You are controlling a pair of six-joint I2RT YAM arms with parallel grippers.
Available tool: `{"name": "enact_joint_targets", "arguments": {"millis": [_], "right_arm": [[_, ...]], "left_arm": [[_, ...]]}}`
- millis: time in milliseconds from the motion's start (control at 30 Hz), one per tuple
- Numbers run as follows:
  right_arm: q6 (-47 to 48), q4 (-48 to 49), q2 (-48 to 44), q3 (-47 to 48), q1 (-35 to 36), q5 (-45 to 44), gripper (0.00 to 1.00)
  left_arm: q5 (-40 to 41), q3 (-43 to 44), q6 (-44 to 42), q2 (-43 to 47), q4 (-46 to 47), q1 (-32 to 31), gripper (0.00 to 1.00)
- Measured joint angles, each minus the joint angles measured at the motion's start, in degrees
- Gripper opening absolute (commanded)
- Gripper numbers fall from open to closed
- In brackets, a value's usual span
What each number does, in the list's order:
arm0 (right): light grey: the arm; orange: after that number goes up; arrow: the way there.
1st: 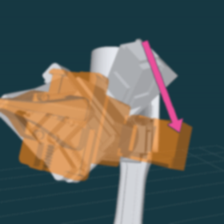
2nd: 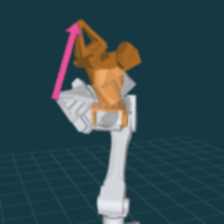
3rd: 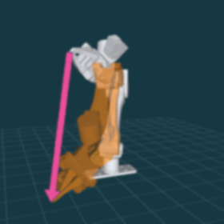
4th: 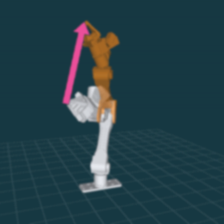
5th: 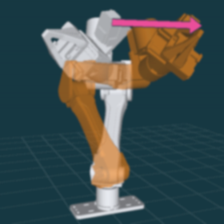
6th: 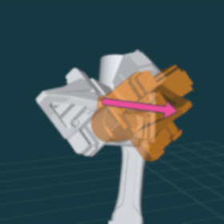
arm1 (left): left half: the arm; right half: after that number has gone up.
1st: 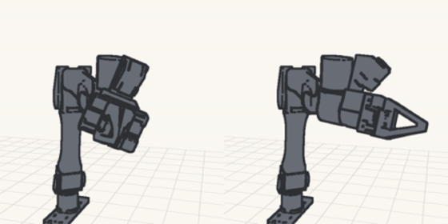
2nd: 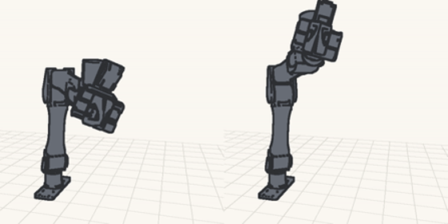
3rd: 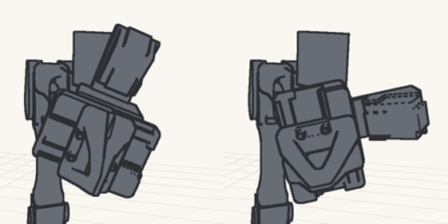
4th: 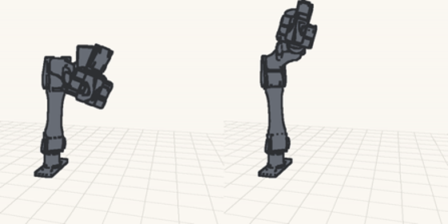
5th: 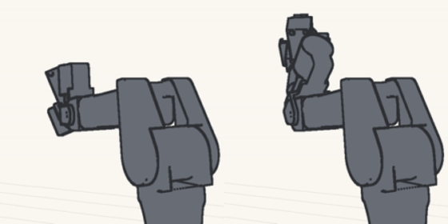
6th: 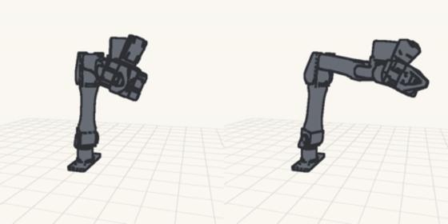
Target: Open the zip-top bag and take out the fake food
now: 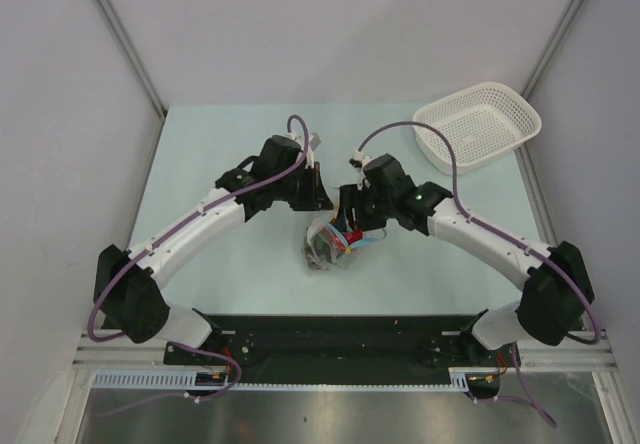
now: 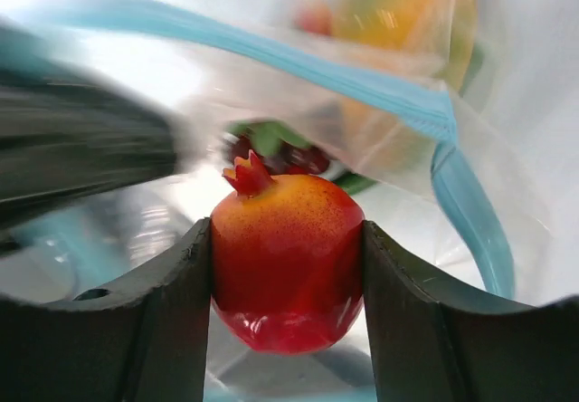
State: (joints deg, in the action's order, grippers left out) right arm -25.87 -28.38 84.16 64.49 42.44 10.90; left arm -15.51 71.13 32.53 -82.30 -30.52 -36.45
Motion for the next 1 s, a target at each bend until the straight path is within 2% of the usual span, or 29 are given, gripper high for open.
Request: {"name": "enact_joint_targets", "arguments": {"millis": [167,267,500,567,700,867,1000], "right_arm": [[0.2,-3.4,-5.4,6.1,-2.0,-1.0,0.19],[-0.3,-3.6,-7.5,7.5,-5.6,-0.8,0.20],[-1.4,-0.6,-9.1,11.4,-24.8,-2.4,0.22],[-1.6,1.4,-6.3,12.8,-31.0,-3.8,0.22],[-1.2,5.8,3.0,15.3,-38.5,-6.6,0.23],[0.5,7.6,19.6,22.7,-43.7,-8.5,0.24],[2.4,8.3,29.9,29.4,-46.4,-9.0,0.28]], "left_arm": [[0.2,-0.2,0.0,0.6,1.7,0.1,0.00],[0.4,-0.3,0.0,1.4,1.9,0.1,0.00],[0.2,-3.1,0.0,1.8,2.1,0.1,0.00],[-0.2,-4.0,0.0,1.9,2.2,0.1,0.00],[-2.0,-4.6,-0.7,2.1,2.6,0.0,0.00],[-4.4,-4.5,-3.2,2.2,2.7,-0.1,0.00],[-5.7,-2.9,-6.3,2.0,0.8,-0.1,0.00]]}}
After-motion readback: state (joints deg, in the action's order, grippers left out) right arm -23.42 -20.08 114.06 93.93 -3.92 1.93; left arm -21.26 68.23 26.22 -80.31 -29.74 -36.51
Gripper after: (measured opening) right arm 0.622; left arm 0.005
